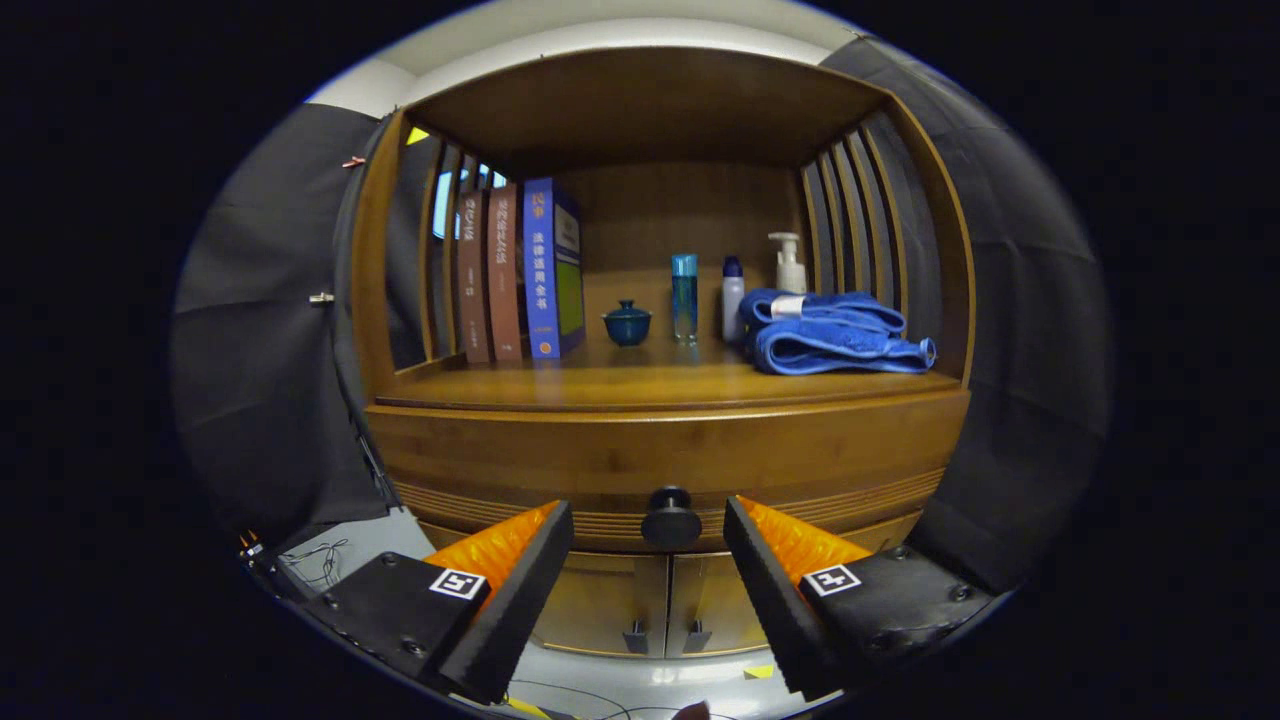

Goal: Pull open the drawer, take out the items inside it, and place them on the countertop above the cabinet.

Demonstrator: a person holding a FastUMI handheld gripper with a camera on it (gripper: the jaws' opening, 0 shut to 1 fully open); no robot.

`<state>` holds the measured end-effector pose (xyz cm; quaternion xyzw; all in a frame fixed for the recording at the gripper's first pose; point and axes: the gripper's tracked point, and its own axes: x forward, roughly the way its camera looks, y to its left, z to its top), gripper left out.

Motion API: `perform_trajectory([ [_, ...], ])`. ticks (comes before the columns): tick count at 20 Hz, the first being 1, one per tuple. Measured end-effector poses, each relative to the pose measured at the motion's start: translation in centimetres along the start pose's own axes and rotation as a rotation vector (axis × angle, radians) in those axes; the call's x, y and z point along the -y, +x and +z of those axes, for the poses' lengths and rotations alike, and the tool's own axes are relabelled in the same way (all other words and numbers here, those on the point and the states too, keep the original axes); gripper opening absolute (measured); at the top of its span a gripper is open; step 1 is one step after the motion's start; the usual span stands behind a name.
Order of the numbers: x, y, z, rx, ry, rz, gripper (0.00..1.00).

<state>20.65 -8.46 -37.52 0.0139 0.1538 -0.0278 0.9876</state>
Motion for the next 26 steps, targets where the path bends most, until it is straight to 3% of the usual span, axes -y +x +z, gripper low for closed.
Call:
perform_trajectory([
  [4, 0.8, 3.0, -1.8, -0.038, 0.007, -0.014, 0.84],
  [8, 1.4, 4.2, -2.4, -0.053, 0.047, -0.023, 0.54],
  [9, 1.5, 4.3, -2.7, -0.051, 0.052, -0.026, 0.54],
  [10, 1.7, 4.5, -2.5, -0.050, 0.047, -0.031, 0.47],
  [13, 1.6, 4.1, -2.4, -0.057, 0.026, -0.033, 0.39],
  [14, 1.6, 4.2, -2.4, -0.059, 0.022, -0.035, 0.31],
  [26, 1.4, -5.4, -4.2, -0.081, -0.054, -0.043, 0.31],
])
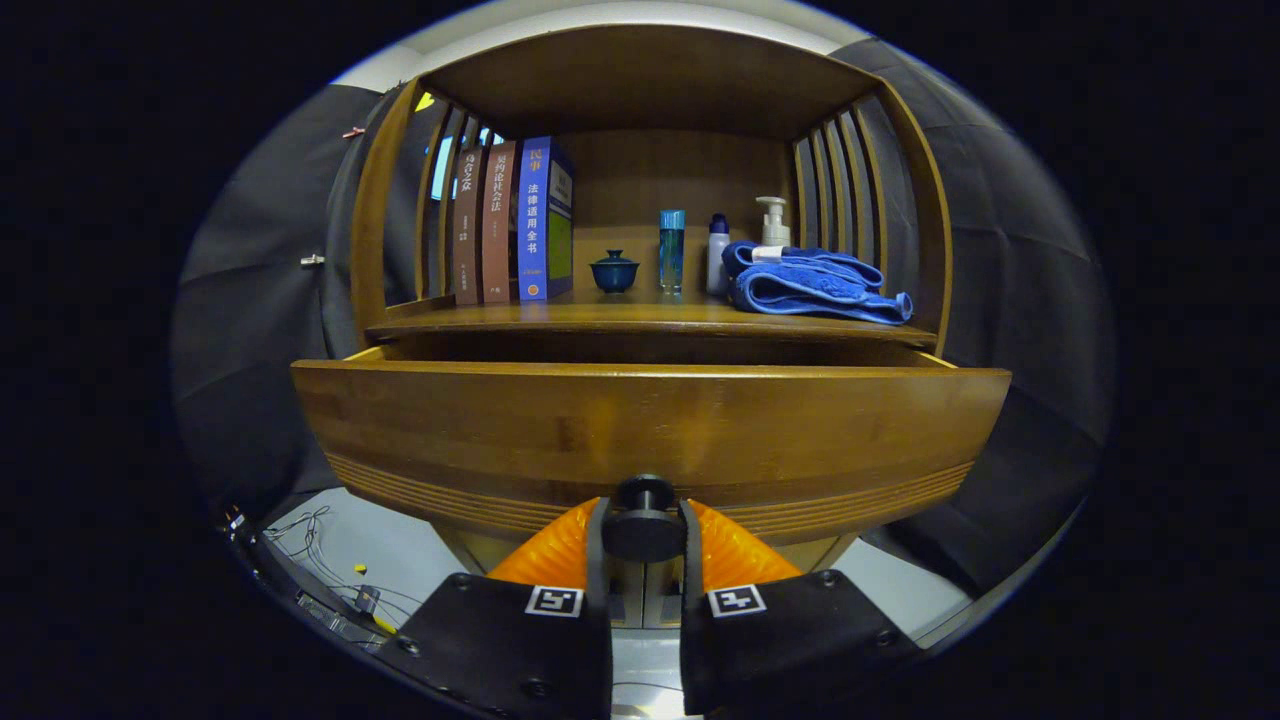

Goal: Pull open the drawer, take out the items inside it, and place them on the countertop above the cabinet.

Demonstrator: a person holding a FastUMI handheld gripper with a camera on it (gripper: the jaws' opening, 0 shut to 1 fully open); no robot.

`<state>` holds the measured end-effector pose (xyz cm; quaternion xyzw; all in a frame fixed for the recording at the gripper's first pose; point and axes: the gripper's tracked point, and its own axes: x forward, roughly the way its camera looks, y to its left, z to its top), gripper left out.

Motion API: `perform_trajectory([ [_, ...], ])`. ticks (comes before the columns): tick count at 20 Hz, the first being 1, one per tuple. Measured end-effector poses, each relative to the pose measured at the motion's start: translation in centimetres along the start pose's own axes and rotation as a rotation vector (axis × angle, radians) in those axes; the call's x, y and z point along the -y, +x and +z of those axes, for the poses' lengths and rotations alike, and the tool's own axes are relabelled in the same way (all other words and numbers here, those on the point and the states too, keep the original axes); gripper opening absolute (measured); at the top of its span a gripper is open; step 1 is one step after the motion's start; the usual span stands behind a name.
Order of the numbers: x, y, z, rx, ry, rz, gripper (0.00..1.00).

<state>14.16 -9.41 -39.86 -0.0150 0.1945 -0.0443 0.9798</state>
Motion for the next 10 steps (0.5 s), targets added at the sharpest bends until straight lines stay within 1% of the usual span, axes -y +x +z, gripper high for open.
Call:
perform_trajectory([
  [6, -0.1, -4.9, -1.8, -0.016, -0.018, 0.002, 0.31],
  [10, -0.2, -7.1, -2.8, -0.020, -0.007, 0.006, 0.30],
])
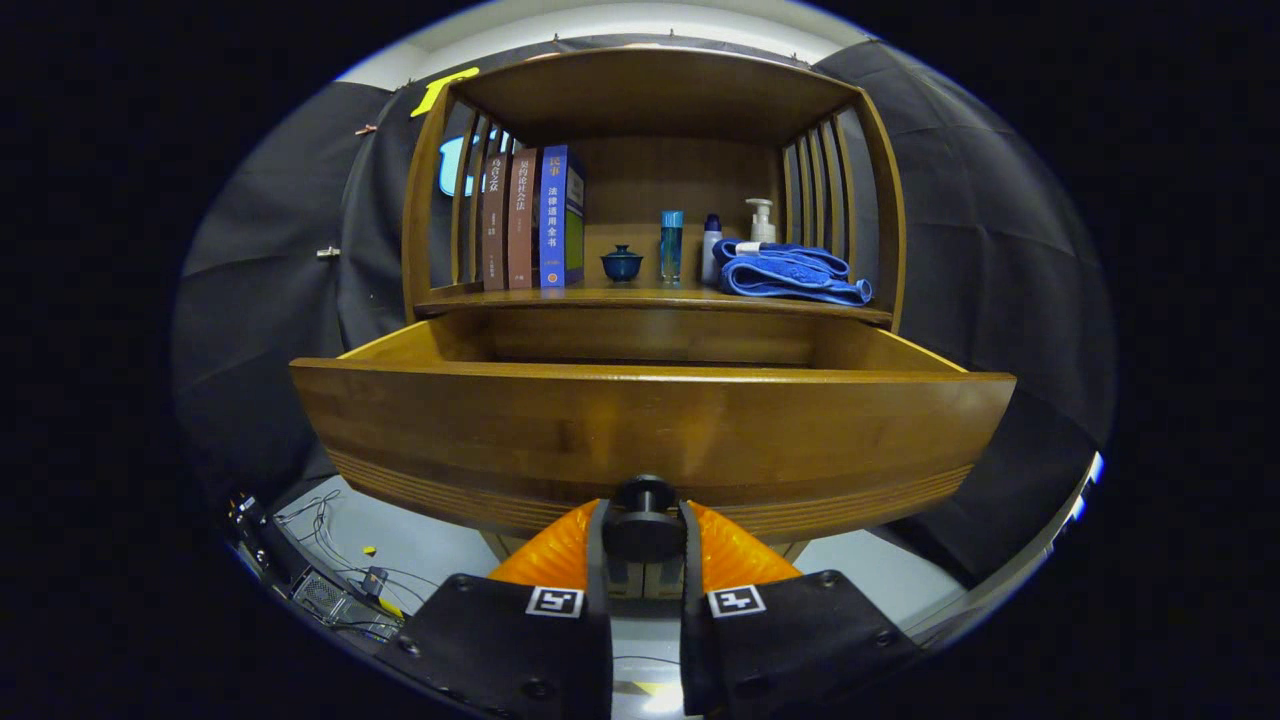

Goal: Pull open the drawer, take out the items inside it, and place them on the countertop above the cabinet.

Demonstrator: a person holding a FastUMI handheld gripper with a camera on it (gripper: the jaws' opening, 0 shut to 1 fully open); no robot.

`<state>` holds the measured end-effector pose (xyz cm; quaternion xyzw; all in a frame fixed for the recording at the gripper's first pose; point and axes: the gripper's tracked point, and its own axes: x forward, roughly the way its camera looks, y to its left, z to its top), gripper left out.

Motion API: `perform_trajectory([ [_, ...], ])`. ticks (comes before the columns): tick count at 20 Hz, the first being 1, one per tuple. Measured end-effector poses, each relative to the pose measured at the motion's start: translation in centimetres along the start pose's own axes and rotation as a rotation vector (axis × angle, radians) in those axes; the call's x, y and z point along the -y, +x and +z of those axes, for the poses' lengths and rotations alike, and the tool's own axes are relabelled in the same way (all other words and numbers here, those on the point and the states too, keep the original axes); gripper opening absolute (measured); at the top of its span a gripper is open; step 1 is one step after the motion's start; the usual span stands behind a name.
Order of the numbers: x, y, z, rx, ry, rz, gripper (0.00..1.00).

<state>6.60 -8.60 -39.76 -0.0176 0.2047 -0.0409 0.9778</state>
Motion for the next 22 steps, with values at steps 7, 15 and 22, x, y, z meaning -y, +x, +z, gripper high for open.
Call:
perform_trajectory([
  [7, 0.0, -1.3, -0.7, -0.008, 0.000, 0.001, 0.34],
  [15, 0.2, -4.0, 3.9, 0.079, 0.008, 0.011, 1.00],
  [22, 0.5, -5.2, 12.4, 0.060, -0.044, 0.028, 0.99],
])
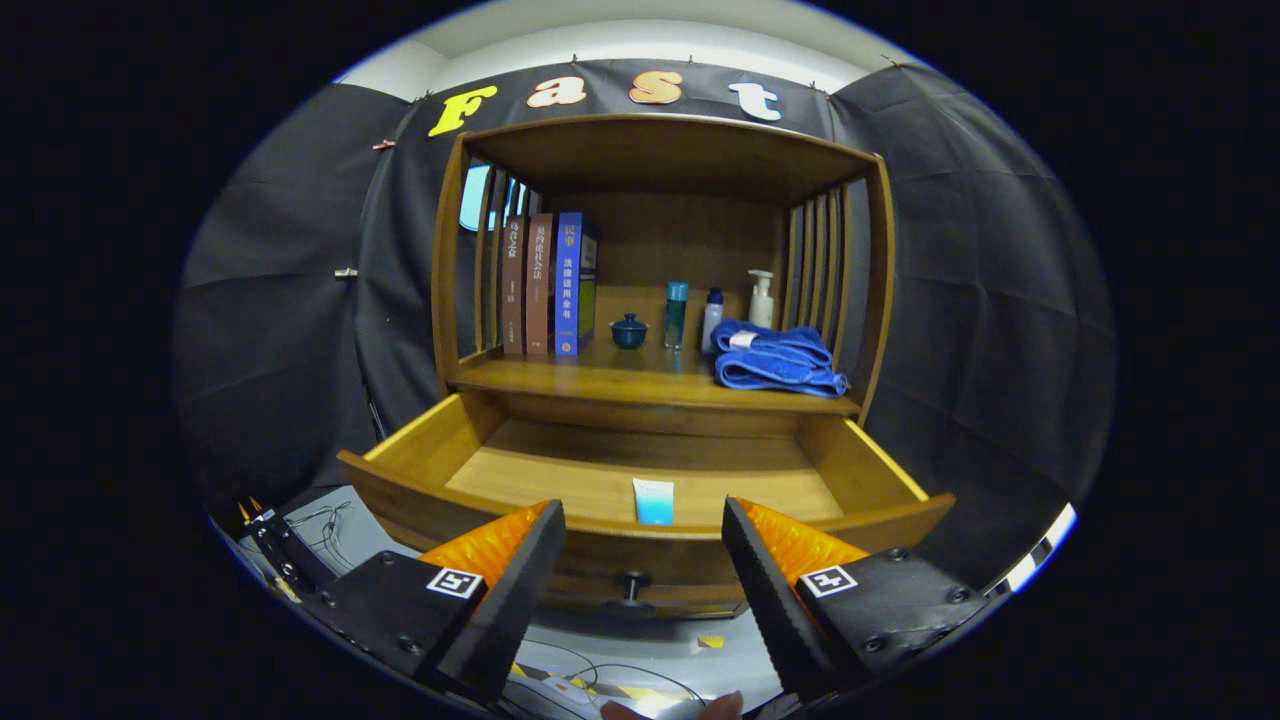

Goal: Pull open the drawer, take out the items inside it, and place them on the countertop above the cabinet.

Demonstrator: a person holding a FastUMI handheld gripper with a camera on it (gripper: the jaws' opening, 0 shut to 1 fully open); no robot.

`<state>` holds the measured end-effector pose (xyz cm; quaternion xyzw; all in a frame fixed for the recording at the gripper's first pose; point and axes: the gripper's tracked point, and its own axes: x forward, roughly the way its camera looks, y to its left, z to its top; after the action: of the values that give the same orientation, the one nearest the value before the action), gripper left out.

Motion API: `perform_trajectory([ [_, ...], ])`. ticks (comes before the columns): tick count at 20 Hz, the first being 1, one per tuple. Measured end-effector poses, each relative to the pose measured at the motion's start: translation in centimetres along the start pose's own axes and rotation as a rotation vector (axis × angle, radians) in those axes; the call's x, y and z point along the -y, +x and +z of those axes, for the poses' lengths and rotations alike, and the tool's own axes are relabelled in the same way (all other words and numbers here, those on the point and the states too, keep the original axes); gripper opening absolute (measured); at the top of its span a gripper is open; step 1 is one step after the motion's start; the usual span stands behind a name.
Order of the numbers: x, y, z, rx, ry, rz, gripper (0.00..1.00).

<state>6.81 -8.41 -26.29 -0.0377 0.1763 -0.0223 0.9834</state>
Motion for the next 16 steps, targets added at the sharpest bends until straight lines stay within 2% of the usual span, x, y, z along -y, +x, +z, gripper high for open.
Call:
perform_trajectory([
  [3, 0.4, 1.6, 3.0, -0.067, 0.015, 0.001, 0.99],
  [7, 0.4, 5.7, 4.7, -0.206, 0.031, 0.007, 0.99],
  [10, 0.1, 9.1, 2.5, -0.365, 0.055, 0.017, 1.00],
  [16, -0.1, 14.9, -4.6, -0.645, 0.080, 0.040, 0.99],
])
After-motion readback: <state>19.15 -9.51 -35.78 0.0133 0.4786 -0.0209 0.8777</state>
